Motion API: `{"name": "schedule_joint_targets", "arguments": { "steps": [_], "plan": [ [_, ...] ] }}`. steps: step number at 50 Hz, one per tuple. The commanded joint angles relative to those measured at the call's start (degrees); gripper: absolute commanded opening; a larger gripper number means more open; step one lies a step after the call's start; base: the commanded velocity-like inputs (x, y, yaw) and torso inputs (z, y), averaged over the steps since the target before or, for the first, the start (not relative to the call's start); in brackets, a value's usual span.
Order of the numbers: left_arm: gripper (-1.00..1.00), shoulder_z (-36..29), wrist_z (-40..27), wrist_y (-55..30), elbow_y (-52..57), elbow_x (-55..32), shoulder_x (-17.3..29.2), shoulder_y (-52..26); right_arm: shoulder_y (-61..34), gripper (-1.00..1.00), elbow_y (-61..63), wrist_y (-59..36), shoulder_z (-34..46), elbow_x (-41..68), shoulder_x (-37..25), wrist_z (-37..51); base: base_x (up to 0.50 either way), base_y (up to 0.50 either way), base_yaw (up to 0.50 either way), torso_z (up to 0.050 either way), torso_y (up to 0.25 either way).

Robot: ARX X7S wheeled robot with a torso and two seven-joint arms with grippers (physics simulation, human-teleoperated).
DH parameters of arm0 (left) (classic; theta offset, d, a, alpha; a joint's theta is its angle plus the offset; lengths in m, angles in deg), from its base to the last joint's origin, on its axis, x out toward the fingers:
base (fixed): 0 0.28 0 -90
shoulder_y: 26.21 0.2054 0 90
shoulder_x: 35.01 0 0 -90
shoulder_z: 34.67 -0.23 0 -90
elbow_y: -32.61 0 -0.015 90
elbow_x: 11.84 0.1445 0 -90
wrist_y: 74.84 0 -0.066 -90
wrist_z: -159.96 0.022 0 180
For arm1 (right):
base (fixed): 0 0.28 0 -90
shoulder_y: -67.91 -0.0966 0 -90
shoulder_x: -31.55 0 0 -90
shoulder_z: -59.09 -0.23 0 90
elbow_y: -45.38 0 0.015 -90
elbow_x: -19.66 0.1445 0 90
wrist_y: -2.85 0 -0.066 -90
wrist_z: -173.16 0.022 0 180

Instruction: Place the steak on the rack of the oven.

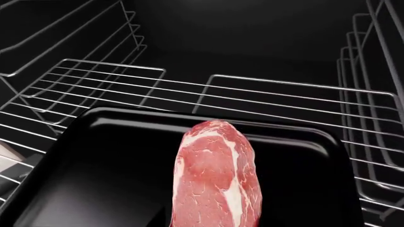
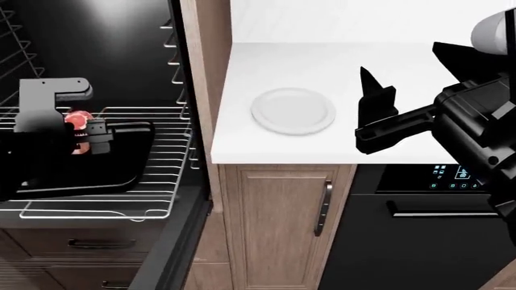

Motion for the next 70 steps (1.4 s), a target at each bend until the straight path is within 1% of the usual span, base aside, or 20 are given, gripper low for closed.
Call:
{"name": "schedule_joint_targets", "arguments": {
  "steps": [1,12,13,25,30,41,48,62,70],
  "plan": [
    [-1.0,-1.0,1.61,1.49,-4.46,2.28,-1.54,-1.68,-0.14,1.0,0.16,0.17,0.18,0.26,-0.15,0.24,0.0,0.0,0.0,0.0,0.0],
    [-1.0,-0.99,1.06,1.4,-4.9,2.47,-1.46,-1.5,0.36,1.0,0.24,0.44,0.3,-0.32,-0.18,-0.35,0.0,0.0,0.0,0.0,0.001],
    [1.0,-0.86,0.81,1.39,-4.49,2.35,-1.36,-1.36,0.36,1.0,0.21,0.48,0.31,-0.28,-0.23,-0.17,0.0,0.0,0.0,0.0,0.0],
    [1.0,-0.86,0.34,1.56,-4.13,2.53,-1.32,-1.22,0.83,1.0,0.49,1.04,0.06,-0.27,-0.66,-0.29,0.0,0.0,0.0,0.0,0.0],
    [1.0,-0.34,-0.59,0.87,-2.34,1.87,-0.54,-0.96,0.54,1.0,0.79,1.08,0.12,0.57,-0.94,0.41,0.0,0.0,0.0,0.0,0.0],
    [1.0,3.78,-5.29,-2.51,10.71,-4.44,4.1,2.87,-0.14,1.0,1.02,1.19,0.4,0.61,-0.57,0.6,0.0,0.0,0.0,0.0,0.0],
    [1.0,6.8,-9.54,-4.72,21.23,-9.72,7.13,6.11,-0.97,1.0,1.42,1.28,0.38,1.89,-0.89,1.35,0.0,0.0,0.0,0.0,0.0],
    [1.0,10.48,-17.18,-7.32,34.4,-16.2,11.41,10.11,-0.57,1.0,2.5,2.25,-0.32,2.48,-1.45,1.22,0.0,0.0,0.0,0.0,0.0],
    [1.0,13.72,-21.1,-7.49,42.91,-21.45,14.74,13.61,0.47,1.0,3.63,3.03,-0.92,2.4,-1.98,1.16,0.0,0.0,0.0,0.0,0.0]
  ]
}}
